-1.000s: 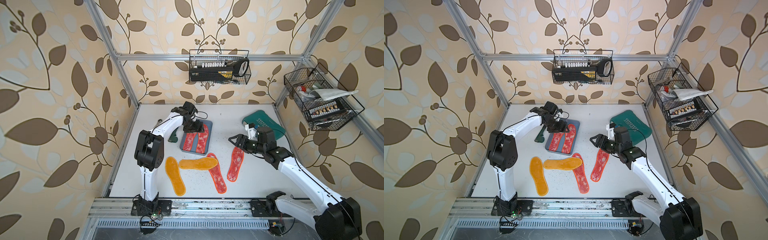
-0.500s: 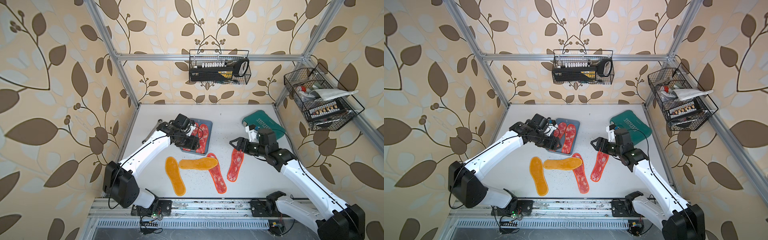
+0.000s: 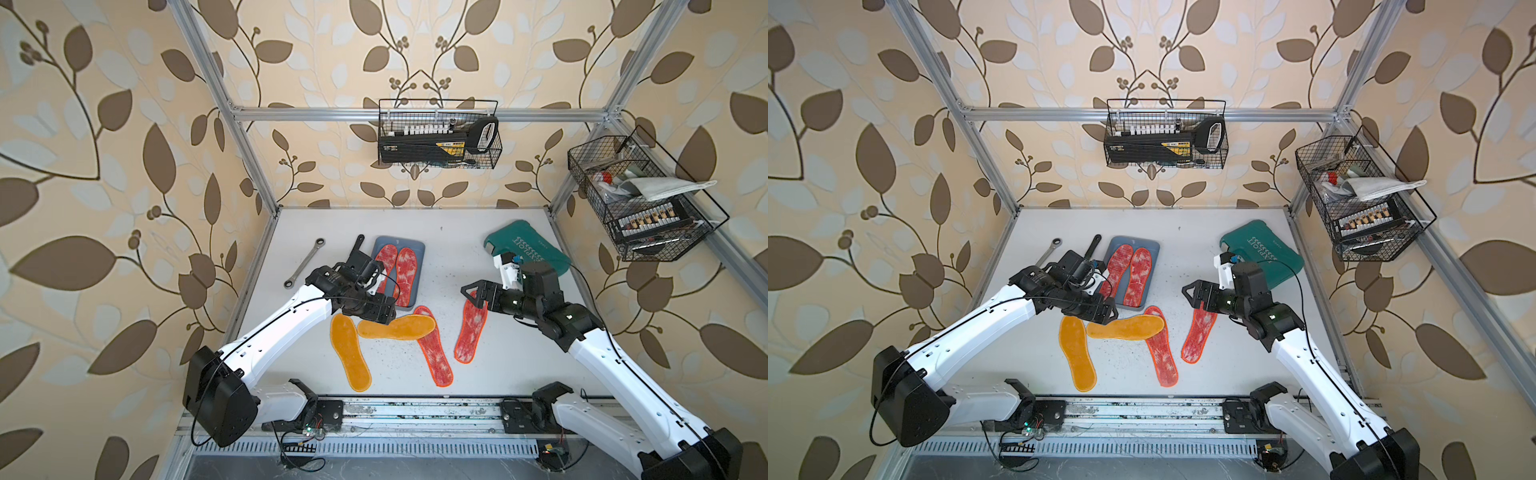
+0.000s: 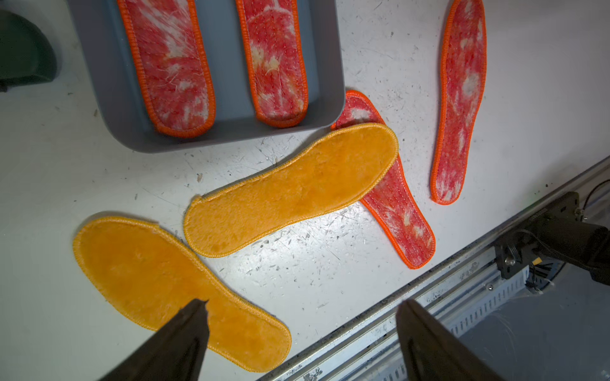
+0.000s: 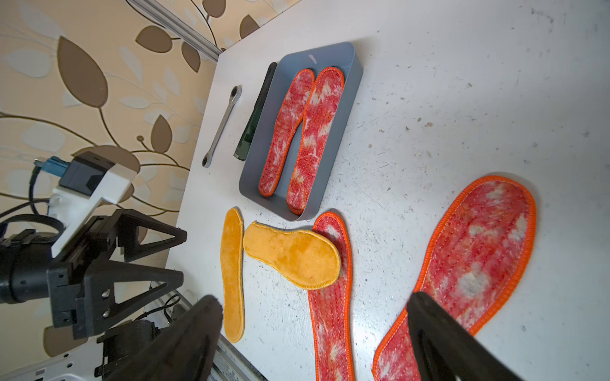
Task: Put the insoles into the storage box
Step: Pick up the insole from the center of the board.
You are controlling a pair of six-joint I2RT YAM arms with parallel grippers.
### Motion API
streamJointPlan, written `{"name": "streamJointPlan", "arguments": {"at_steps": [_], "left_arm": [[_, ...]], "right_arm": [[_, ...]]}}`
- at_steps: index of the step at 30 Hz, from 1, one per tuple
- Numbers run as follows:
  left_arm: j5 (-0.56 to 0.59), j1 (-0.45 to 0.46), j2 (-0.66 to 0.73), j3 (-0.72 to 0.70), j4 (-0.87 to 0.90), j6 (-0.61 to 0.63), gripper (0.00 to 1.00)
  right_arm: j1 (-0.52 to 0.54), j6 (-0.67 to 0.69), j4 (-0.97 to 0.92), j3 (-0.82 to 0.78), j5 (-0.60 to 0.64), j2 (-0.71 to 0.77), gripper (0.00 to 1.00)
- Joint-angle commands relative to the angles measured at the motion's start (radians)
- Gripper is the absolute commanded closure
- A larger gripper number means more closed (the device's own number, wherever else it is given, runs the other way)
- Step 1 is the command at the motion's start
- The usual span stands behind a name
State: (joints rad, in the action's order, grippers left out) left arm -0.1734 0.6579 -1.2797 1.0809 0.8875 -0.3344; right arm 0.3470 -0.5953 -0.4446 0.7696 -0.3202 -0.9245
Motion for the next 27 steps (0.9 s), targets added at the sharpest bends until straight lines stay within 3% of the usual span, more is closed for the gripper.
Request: {"name": "streamJointPlan", "arguments": {"at_steps": [1, 9, 27], "left_arm": [[0.019, 0.021, 0.014, -0.014, -0.021, 0.018, 0.06], [-0.026, 0.046, -0.077, -0.064, -0.104, 0.099, 0.08], [-0.036, 0.045, -0.343, -0.026, -0.203, 0.442, 0.19]], "right_arm": [[0.013, 0.02, -0.032, -0.011, 0.021, 0.013, 0.1], [0.023, 0.047, -0.07, -0.009, 0.056, 0.037, 0.1], [0.023, 0.078, -0.075, -0.031, 0.078, 0.058, 0.1]]}}
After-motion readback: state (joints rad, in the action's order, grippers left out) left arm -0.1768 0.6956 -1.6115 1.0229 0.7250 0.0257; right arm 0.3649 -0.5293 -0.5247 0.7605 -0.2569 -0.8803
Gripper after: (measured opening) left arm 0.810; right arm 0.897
